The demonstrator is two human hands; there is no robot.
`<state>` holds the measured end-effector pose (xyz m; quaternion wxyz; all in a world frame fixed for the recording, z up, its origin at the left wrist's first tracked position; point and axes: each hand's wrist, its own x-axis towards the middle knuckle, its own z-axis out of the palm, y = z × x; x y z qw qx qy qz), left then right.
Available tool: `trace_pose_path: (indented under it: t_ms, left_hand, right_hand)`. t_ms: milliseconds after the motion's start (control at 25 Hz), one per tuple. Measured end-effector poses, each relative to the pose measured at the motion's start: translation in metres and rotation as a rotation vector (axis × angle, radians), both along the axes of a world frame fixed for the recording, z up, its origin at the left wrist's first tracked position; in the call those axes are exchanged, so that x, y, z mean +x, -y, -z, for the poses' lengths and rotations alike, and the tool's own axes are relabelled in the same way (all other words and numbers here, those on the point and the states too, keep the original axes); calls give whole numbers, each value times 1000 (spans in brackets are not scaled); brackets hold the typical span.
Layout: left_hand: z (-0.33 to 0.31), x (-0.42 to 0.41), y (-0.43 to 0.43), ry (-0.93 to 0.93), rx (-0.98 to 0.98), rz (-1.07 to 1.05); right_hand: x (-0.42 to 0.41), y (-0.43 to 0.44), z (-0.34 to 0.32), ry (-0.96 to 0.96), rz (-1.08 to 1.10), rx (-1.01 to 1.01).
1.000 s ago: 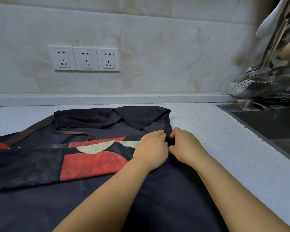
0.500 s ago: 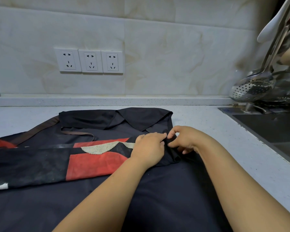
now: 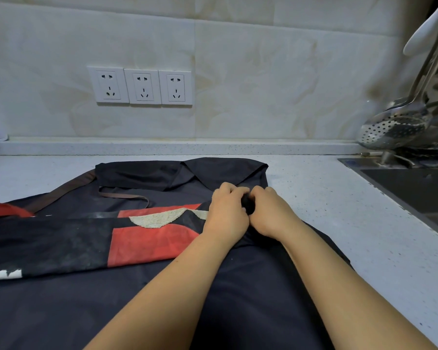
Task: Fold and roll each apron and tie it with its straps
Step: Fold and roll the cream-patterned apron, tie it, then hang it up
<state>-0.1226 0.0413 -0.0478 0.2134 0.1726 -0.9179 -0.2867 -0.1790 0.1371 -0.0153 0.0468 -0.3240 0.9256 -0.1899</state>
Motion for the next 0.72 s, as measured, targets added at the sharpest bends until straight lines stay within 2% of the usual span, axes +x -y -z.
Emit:
trace_pose_path:
  t_ms: [120,200,320,440,520,640,720]
  left_hand:
    - [-20,14,-3,151,-454,-137]
    - [-25,28,-4,262,-573,-127]
    - [-6,56,1,365,-529,91]
    - [6,69,4,345,-480,137]
    - [7,68,5,332,-452,116]
    - [5,69,4,284,-424,112]
    - [7,68,6,251,-383,111]
  right_hand:
    - [12,7,1,-97,-7,38]
    - [19,11,0,-162,5,78]
    - [31,18,-4,-225,14,186]
    - [24,24,-12,-166,-3,282]
    - [9,23,-23,39,26,233]
    - [-2,10,-30,547,148,-163]
    - [-3,4,-31,636,180,-210]
